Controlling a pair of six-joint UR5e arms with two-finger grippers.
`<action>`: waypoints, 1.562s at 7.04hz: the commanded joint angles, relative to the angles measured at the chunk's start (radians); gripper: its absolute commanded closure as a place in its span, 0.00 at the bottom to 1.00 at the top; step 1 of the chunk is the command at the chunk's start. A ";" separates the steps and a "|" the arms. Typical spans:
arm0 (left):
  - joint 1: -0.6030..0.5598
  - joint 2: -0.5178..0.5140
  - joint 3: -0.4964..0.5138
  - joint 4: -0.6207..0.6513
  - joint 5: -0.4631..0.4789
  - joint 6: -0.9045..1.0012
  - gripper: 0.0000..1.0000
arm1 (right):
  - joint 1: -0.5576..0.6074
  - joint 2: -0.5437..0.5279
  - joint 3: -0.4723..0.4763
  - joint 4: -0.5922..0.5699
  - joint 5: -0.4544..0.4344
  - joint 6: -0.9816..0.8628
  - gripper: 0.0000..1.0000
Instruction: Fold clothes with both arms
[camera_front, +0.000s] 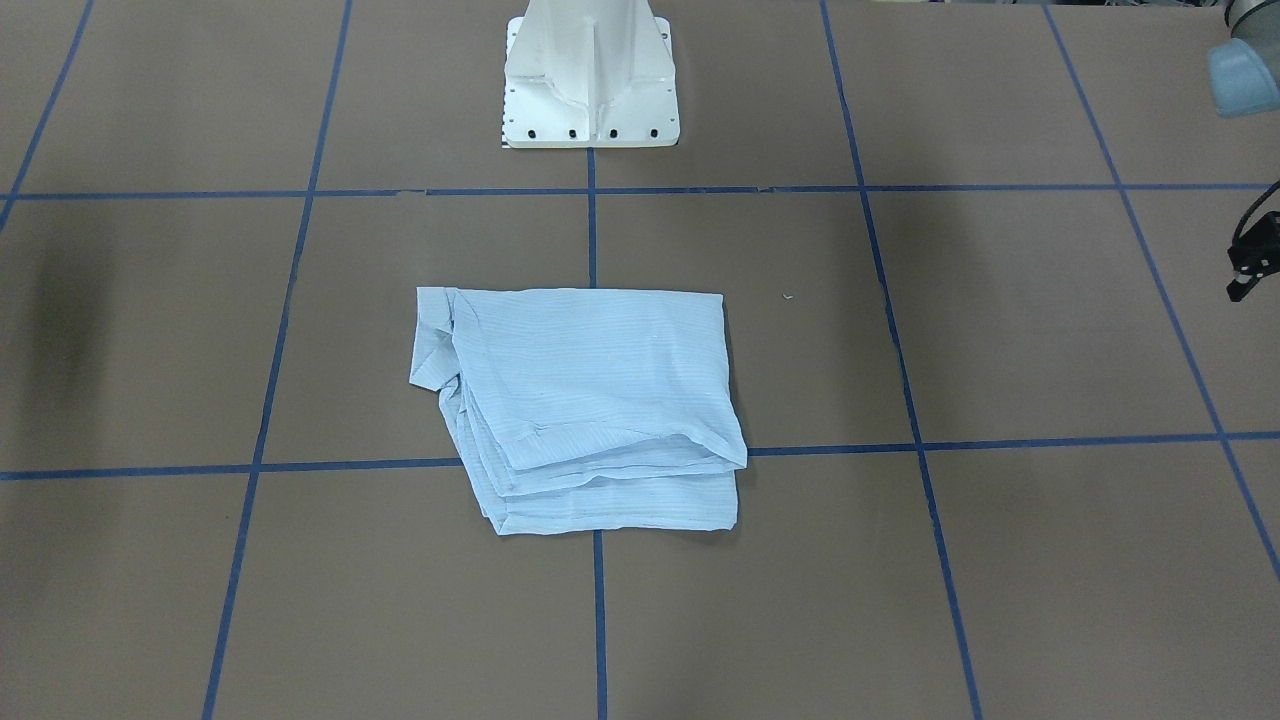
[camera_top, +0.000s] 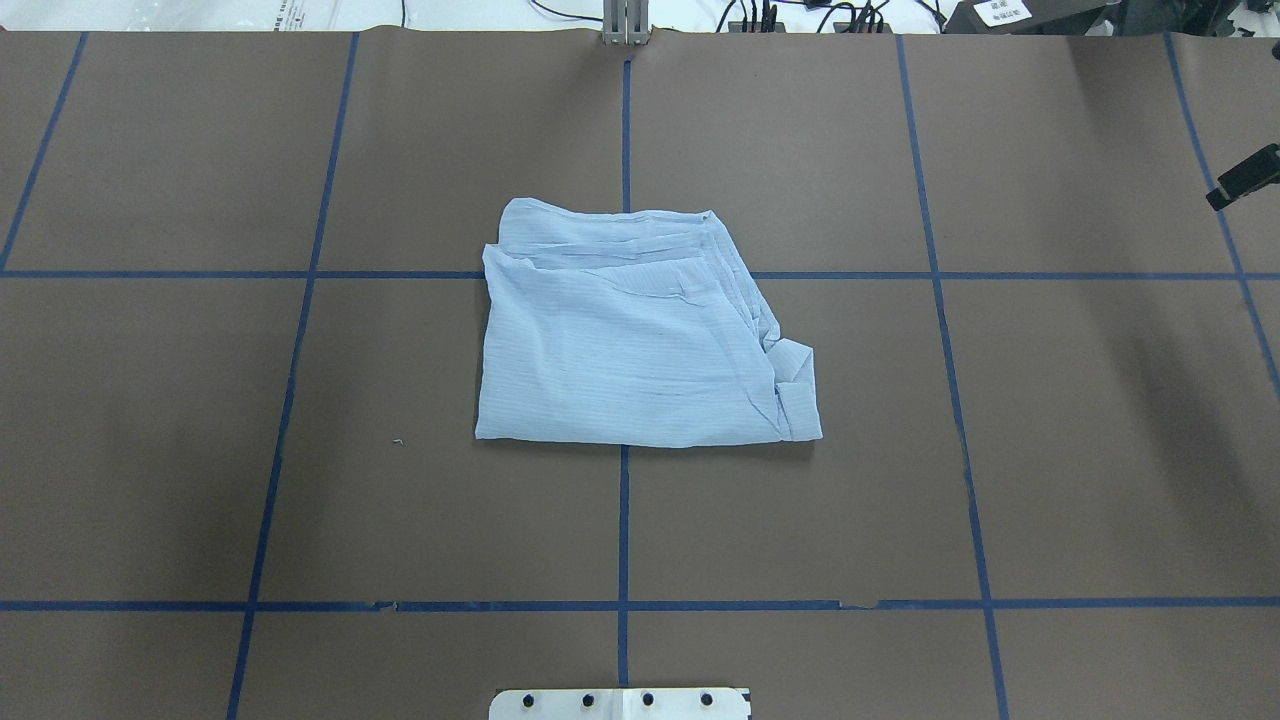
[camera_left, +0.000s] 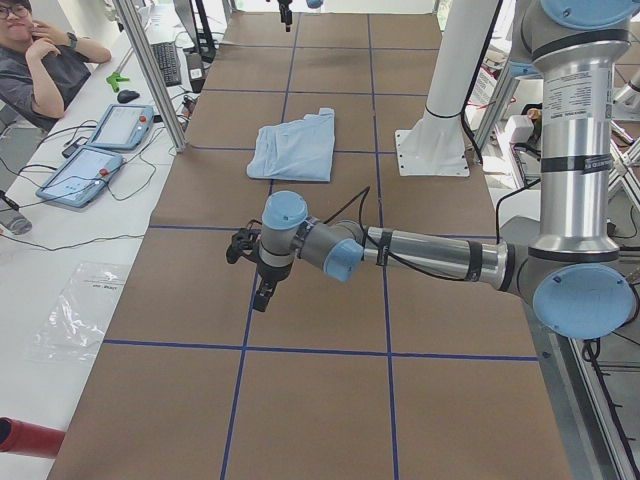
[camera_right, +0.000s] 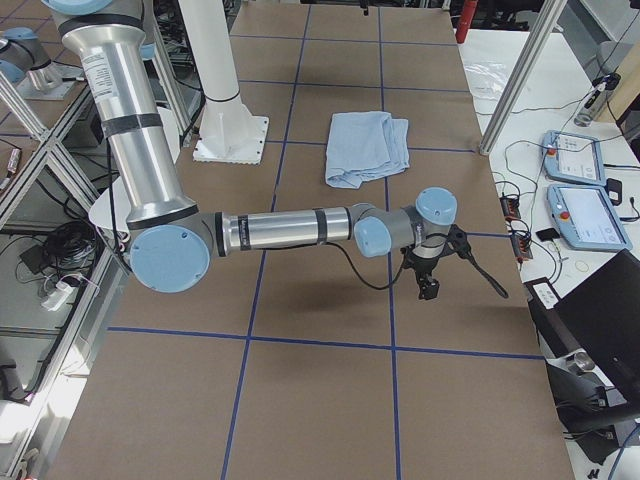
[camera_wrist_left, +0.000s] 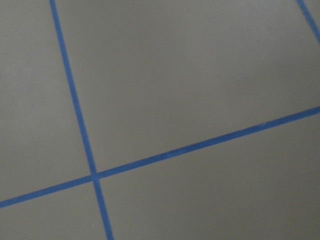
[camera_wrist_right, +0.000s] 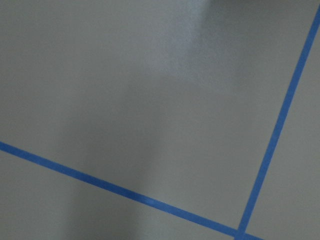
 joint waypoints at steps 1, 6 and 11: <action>-0.089 -0.006 0.159 -0.207 0.001 -0.034 0.00 | 0.022 -0.060 0.014 0.002 0.001 0.001 0.00; -0.154 0.008 0.121 -0.073 0.002 0.252 0.00 | 0.103 -0.138 0.034 -0.012 0.024 0.019 0.00; -0.167 0.070 -0.120 0.342 -0.005 0.253 0.00 | 0.200 -0.201 0.035 -0.013 0.128 0.019 0.00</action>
